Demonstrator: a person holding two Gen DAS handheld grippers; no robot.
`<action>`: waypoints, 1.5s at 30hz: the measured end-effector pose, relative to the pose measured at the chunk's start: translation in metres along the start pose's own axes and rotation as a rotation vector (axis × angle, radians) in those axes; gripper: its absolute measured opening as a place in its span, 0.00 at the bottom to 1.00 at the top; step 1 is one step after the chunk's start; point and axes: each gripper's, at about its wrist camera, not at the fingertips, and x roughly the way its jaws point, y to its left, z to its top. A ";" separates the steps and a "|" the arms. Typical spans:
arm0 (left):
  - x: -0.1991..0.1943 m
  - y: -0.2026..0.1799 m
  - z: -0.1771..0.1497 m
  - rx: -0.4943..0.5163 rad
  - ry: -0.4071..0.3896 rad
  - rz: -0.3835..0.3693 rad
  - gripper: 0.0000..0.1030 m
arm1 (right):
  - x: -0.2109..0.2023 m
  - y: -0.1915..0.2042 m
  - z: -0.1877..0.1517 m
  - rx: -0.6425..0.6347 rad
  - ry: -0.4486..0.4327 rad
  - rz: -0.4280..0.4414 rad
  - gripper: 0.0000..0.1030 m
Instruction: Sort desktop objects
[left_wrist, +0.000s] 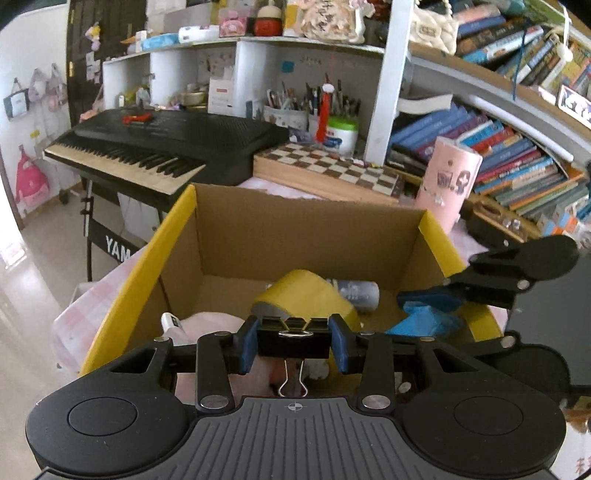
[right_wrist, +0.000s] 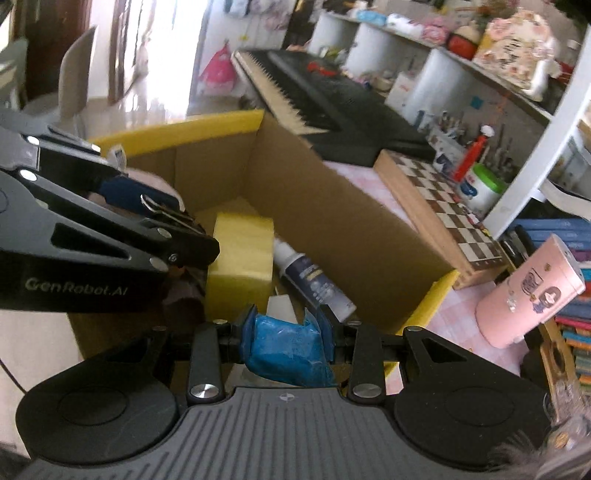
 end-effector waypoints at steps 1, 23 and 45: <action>0.001 -0.001 0.000 0.006 0.004 -0.001 0.37 | 0.003 0.000 0.000 -0.015 0.008 0.000 0.32; -0.017 -0.004 -0.003 -0.012 -0.043 -0.010 0.45 | -0.006 0.003 0.005 0.025 -0.002 -0.004 0.38; -0.116 0.003 -0.016 -0.055 -0.267 -0.015 0.79 | -0.118 0.021 -0.019 0.323 -0.212 -0.201 0.64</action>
